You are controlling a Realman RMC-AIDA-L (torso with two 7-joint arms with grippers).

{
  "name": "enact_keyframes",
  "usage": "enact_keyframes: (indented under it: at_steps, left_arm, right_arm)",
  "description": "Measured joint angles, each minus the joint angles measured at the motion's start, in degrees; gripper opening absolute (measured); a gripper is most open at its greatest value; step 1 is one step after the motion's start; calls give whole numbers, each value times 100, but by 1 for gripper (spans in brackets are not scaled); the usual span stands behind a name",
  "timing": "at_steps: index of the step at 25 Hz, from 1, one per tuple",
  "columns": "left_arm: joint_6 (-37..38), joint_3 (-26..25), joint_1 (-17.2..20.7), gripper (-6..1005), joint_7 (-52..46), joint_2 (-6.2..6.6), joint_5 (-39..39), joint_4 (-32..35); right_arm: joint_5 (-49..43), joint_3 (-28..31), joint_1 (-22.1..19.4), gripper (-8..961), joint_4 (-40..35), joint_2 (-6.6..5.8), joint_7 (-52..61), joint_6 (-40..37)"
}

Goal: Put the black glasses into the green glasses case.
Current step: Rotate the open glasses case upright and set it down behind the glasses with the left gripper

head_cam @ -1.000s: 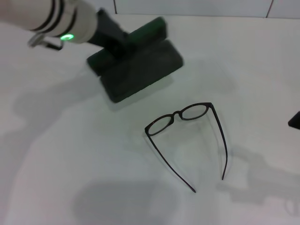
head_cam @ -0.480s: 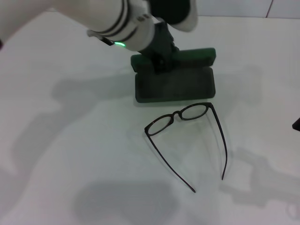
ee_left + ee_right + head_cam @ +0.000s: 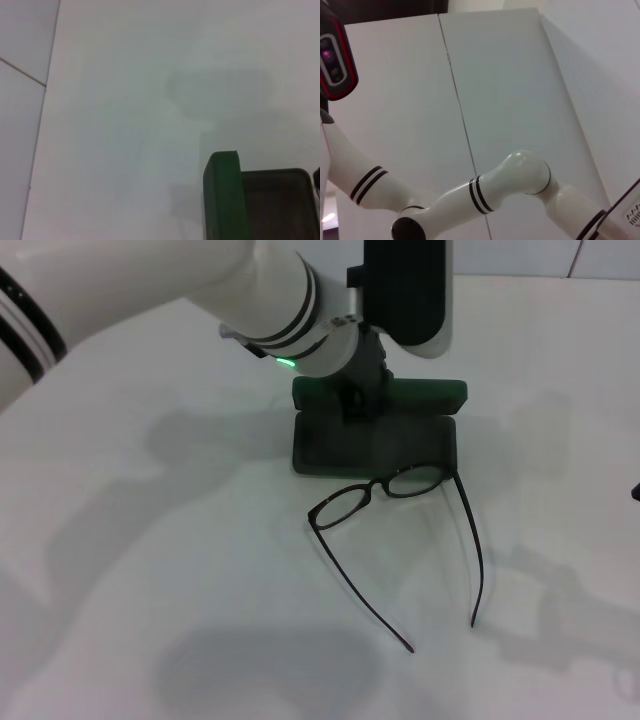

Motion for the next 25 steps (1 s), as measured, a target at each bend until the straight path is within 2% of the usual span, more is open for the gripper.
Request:
enact_keyframes:
  at_steps: [12,15,18,22,25]
  left_arm:
    - [29,4,-181,246,-362,-2,-23,-17]
    - [63,0,-161,363,-492,0,-24,241]
    - [157,-38,126,481,-856,9,-13,984]
    - [34,-141,889,520,-1063,16,-80,2208]
    - [-353,-99,1271,522,-984,16,36,2358]
  right_arm:
    - [-11,232,32,885,154,-12,45,481]
    - [-4,246,24,885,152,-33,46,623]
    - [-25,244,78,884,64,-53,50,950]
    - [-59,191,291,884,-24,-125,82,1182]
    - [-63,191,449,884,-45,-138,99,1206]
